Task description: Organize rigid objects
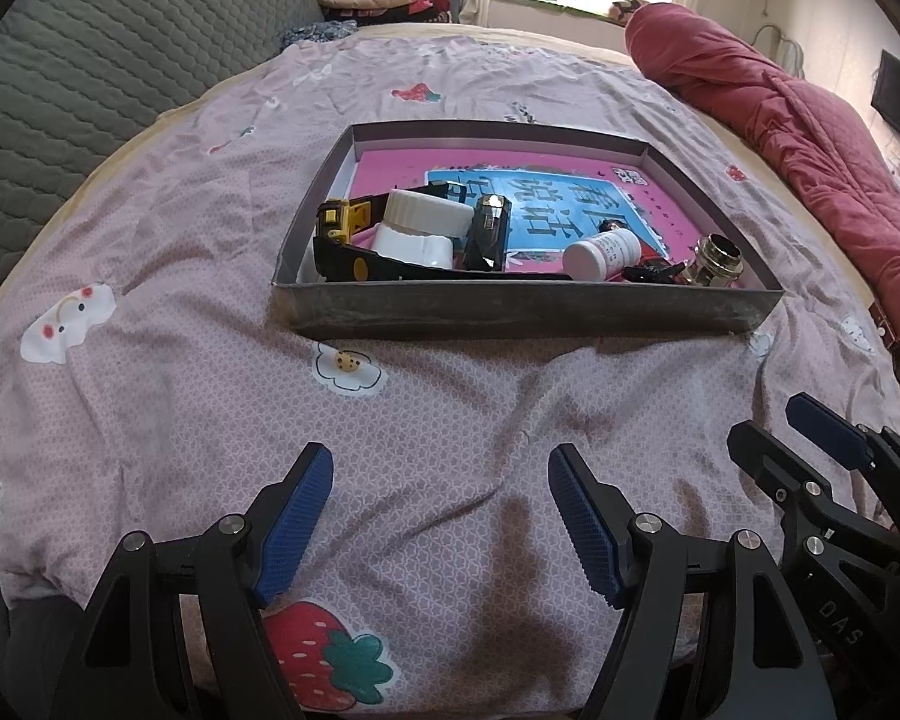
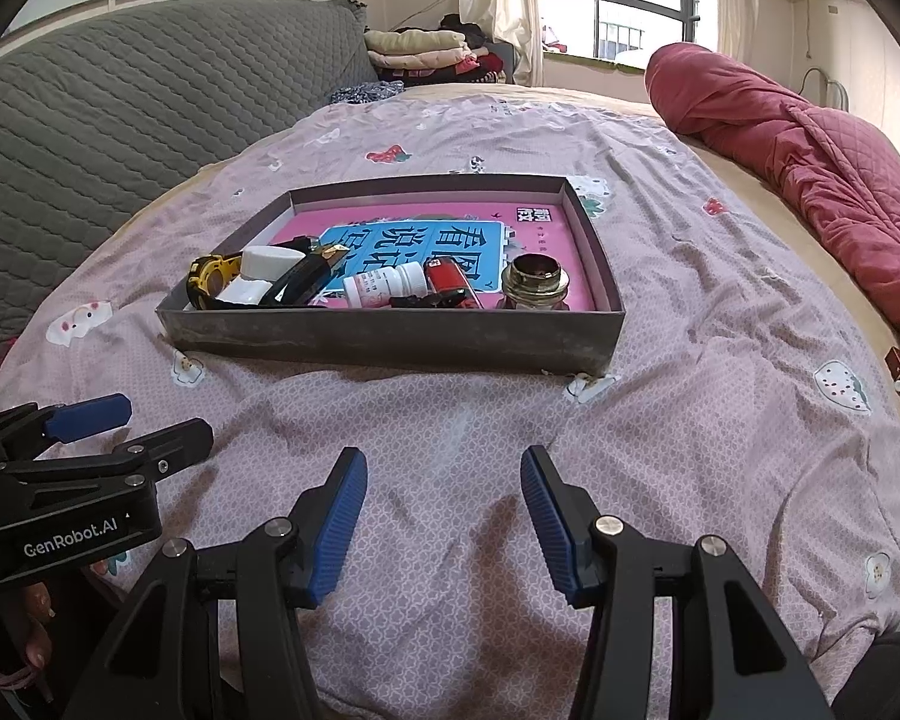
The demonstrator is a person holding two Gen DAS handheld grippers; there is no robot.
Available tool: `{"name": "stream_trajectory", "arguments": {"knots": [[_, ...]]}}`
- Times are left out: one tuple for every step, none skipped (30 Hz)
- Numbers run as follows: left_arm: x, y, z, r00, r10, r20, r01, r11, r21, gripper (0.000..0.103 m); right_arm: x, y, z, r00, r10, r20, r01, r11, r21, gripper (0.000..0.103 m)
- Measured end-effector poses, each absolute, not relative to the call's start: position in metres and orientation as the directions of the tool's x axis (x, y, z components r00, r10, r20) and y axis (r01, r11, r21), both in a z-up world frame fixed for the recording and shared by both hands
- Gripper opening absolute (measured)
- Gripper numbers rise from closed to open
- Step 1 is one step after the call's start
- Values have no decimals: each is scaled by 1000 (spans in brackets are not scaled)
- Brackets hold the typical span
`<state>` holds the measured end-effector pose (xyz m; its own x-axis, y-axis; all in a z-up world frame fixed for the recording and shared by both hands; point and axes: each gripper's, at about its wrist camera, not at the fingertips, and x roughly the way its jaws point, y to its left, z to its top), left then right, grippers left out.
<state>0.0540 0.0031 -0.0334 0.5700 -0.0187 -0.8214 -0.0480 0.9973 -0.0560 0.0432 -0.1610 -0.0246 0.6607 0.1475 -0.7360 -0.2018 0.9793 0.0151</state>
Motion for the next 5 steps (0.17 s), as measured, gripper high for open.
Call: {"name": "stream_trajectory", "arguments": {"knots": [[54, 3, -33, 571, -23, -821, -46, 997, -60, 76, 43, -161, -25, 661, 146, -736, -202, 979, 14, 53], [54, 4, -33, 571, -27, -820, -44, 997, -63, 75, 43, -161, -25, 661, 148, -736, -202, 979, 15, 53], [54, 5, -33, 572, -33, -820, -41, 997, -69, 75, 43, -161, -24, 660, 149, -736, -202, 979, 18, 53], [54, 5, -33, 572, -35, -820, -40, 997, -70, 76, 44, -161, -25, 659, 150, -737, -202, 979, 18, 53], [54, 6, -33, 573, -33, -819, -41, 997, -68, 75, 44, -162, -24, 660, 149, -736, -201, 979, 18, 53]]}}
